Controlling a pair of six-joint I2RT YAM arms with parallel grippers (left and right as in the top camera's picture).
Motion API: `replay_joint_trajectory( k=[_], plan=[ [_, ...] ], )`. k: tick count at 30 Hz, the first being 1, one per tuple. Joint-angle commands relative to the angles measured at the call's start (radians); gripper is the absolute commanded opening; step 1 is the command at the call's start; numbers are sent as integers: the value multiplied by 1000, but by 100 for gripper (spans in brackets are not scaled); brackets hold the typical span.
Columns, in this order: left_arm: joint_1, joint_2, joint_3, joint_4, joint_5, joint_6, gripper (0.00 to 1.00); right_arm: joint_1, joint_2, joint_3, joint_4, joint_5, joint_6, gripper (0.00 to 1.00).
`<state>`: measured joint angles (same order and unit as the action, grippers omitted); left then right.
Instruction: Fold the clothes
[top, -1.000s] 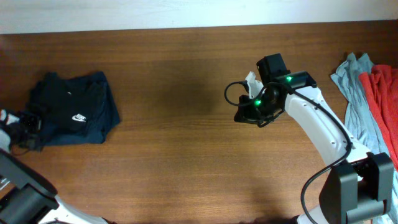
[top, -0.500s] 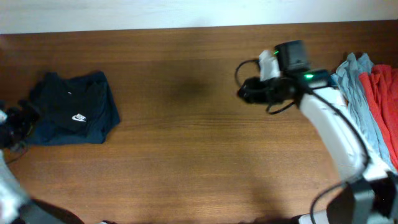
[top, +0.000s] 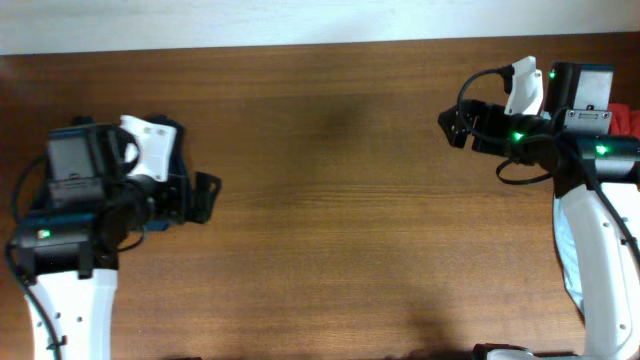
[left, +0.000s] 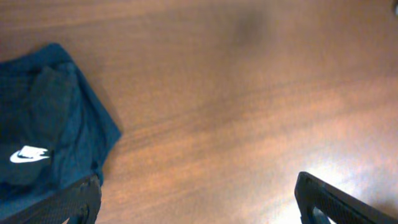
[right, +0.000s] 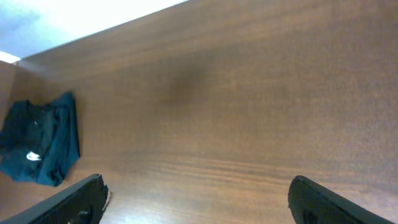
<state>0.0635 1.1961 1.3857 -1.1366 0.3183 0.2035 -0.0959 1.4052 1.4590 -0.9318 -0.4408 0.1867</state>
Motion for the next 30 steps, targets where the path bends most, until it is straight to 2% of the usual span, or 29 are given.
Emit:
replay_joint_trajectory(
  k=[1,25,30],
  plan=[
    [-71,15,5,-37,-165,34,99,-3,-11,19,-26,8,-7,99],
    [-82,22,5,-54,-174,34,99,-3,-6,19,-26,8,-8,99],
    [-82,22,5,-54,-174,34,99,-2,-35,19,-21,106,-7,99]
  ],
)
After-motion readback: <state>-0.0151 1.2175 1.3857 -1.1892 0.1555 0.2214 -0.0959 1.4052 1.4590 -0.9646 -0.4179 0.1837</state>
